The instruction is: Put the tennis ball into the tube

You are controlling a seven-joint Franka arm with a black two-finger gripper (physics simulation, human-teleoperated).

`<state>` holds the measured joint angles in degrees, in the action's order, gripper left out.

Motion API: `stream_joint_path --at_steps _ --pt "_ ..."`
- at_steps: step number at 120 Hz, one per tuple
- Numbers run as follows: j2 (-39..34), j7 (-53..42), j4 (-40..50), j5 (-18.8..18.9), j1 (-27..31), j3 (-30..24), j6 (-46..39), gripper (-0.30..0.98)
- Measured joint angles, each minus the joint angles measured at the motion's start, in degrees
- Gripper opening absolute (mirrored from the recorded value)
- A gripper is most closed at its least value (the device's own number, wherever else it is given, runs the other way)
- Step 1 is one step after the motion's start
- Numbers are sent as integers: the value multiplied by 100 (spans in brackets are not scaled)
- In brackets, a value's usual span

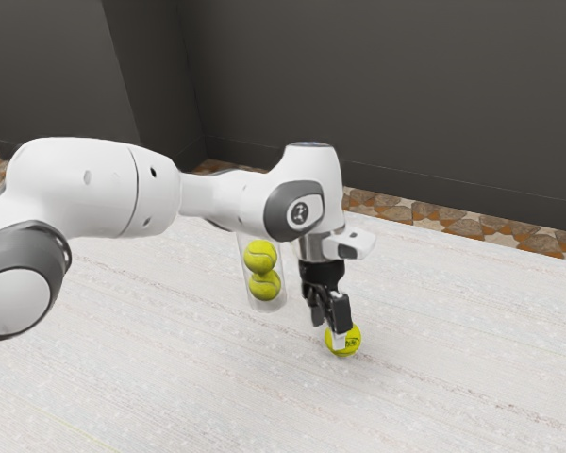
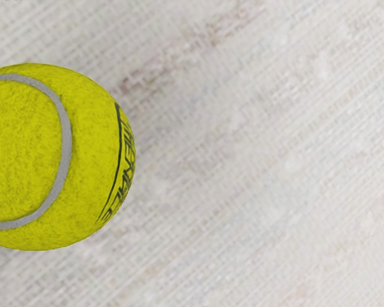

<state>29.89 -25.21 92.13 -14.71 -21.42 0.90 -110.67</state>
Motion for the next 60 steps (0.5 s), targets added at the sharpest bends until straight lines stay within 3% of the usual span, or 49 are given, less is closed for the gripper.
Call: stream_joint_path --at_steps 60 --pt "855 359 -626 -169 -17 178 -558 69"
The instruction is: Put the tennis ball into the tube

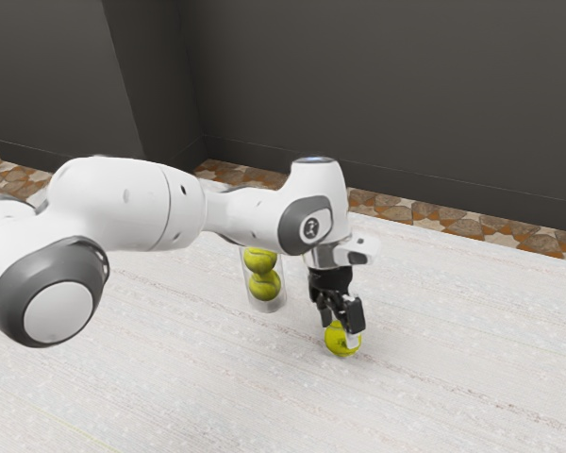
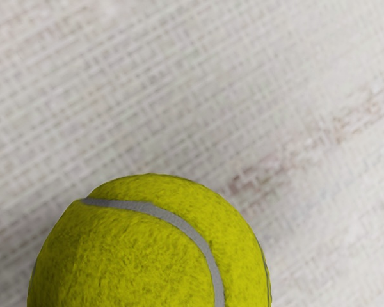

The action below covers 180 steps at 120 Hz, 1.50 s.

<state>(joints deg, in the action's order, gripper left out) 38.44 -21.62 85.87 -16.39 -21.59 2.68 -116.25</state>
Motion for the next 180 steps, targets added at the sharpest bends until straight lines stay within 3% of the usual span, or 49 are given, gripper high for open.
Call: stream_joint_path --at_steps 12,42,77,95,127,150,180 --pt "85 43 -13 -3 -50 4 -22 67" --pt "147 124 -24 24 -75 6 -178 44" --pt "196 215 -15 28 -126 5 -463 35" --pt "-326 267 99 160 -403 394 -461 29" --pt "-1778 360 288 807 -329 644 -142 24" --pt "-2087 388 38 1097 -84 851 68 23" --pt "-2163 404 -195 1175 324 863 348 24"
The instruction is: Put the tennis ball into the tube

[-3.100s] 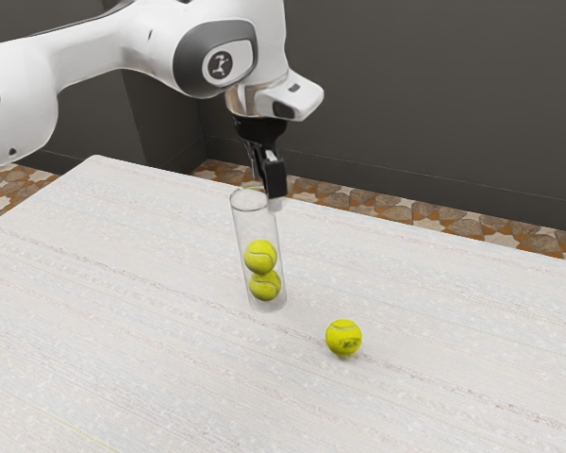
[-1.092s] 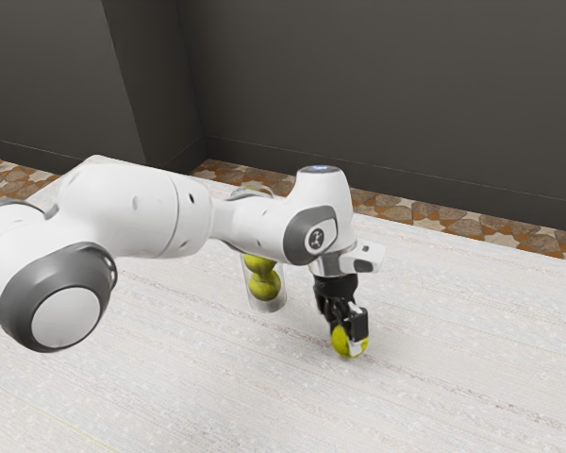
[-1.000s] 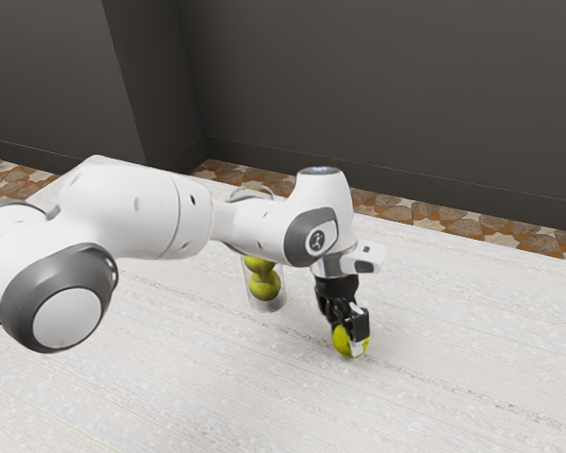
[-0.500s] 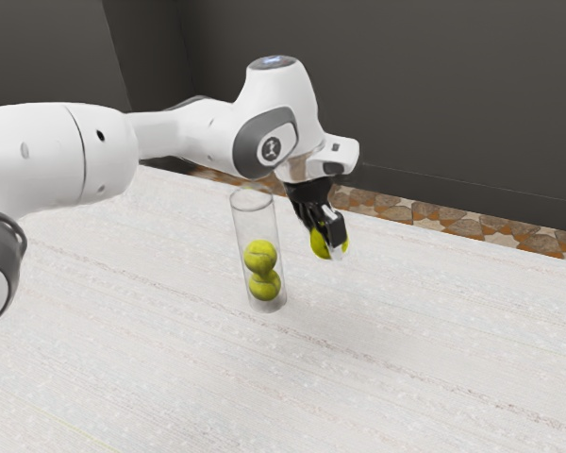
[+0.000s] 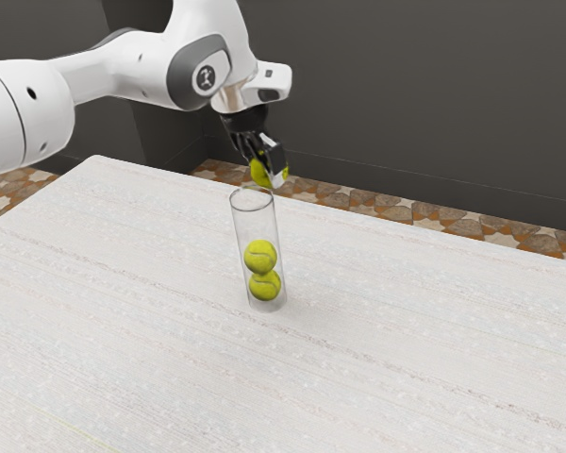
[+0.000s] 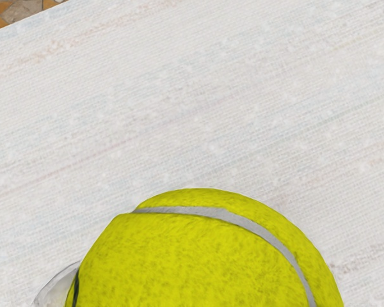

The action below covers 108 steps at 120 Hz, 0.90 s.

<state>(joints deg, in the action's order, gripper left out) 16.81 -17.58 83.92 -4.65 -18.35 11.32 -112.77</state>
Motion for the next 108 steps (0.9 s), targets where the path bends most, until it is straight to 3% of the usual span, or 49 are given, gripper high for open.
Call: stream_joint_path --at_steps 45,76,108 --pt "123 -36 -25 3 320 13 178 24" --pt "148 -110 -28 -68 332 44 233 53" --pt "-295 -329 -9 -84 216 -271 765 64"
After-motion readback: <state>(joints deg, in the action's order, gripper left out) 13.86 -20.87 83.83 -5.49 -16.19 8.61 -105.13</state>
